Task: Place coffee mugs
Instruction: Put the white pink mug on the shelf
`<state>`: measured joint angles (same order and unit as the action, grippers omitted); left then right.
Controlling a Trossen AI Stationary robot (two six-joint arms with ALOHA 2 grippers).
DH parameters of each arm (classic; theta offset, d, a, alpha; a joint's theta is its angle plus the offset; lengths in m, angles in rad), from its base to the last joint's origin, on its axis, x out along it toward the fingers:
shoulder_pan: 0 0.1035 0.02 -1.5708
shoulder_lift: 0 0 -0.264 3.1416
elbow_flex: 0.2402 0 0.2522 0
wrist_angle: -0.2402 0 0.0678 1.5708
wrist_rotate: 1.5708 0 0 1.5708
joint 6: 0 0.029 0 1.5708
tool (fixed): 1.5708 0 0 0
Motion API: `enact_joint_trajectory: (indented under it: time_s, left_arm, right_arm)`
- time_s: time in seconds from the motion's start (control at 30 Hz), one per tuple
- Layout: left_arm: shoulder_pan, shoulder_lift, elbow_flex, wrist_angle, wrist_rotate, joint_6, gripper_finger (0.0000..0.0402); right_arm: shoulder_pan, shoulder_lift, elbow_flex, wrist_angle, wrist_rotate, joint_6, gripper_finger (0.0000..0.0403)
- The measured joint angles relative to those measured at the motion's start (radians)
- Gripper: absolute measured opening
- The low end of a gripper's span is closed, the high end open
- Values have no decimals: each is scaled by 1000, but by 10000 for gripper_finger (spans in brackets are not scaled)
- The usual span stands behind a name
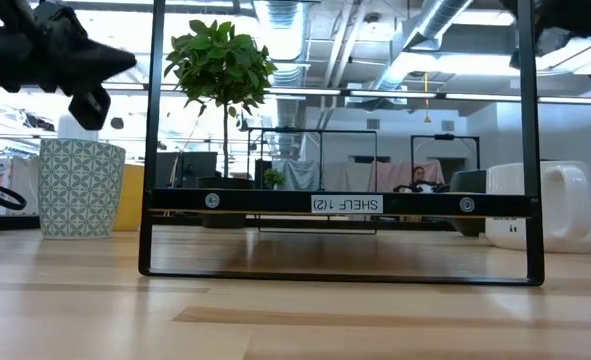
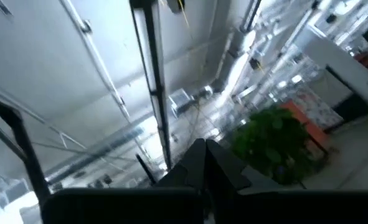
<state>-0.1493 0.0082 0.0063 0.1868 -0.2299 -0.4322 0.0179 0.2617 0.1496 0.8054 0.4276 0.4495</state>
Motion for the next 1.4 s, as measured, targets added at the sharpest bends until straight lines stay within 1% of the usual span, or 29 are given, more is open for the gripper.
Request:
enact_joint_trajectory:
  time_s: [0.03,0.1,0.17,0.23,0.3,0.33,0.43,0.5,0.57,0.63,0.73,0.8,0.87,1.03,1.1,1.23,1.4]
  left_arm:
    - [1,0,0,26,-17,-14,0]
    - [5,1,6,96,-105,-45,0]
    - [11,12,35,97,-178,-101,0]
    - [17,32,97,77,-193,-90,7]
    - [28,76,184,34,-202,-65,25]
    - [33,104,229,-19,-211,-59,37]
    - [54,202,373,-252,-290,-91,87]
    - [76,266,470,-410,-328,-122,122]
    - [101,330,552,-546,-319,-168,157]
    - [126,396,615,-661,-278,-203,188]
    - [162,485,681,-774,-218,-219,226]
    - [180,535,704,-822,-197,-220,244]
    - [196,572,712,-825,-187,-221,257]
    - [221,628,713,-809,-173,-257,265]
    - [228,640,713,-808,-175,-274,266]
    - [241,646,713,-804,-176,-289,266]
    - [250,646,714,-801,-216,-291,266]
  right_arm:
    - [-6,46,23,2,6,16,33]
    - [-20,123,66,11,55,19,33]
    - [-35,176,97,8,120,21,33]
    - [-50,221,122,9,140,21,33]
    - [-64,248,139,10,144,22,34]
    - [-71,256,144,6,144,22,35]
    - [-83,274,164,-10,160,27,46]
    - [-88,276,179,-74,192,65,57]
    - [-95,277,198,-183,205,120,70]
    - [-101,277,224,-314,206,191,88]
    - [-106,278,267,-517,201,283,123]
    - [-106,277,294,-616,198,302,149]
    - [-106,276,315,-684,181,303,174]
    - [-106,272,375,-863,128,303,216]
    - [-106,264,407,-977,92,305,223]
    - [-106,261,474,-1197,-6,349,226]
    - [-106,262,510,-1355,-93,366,224]
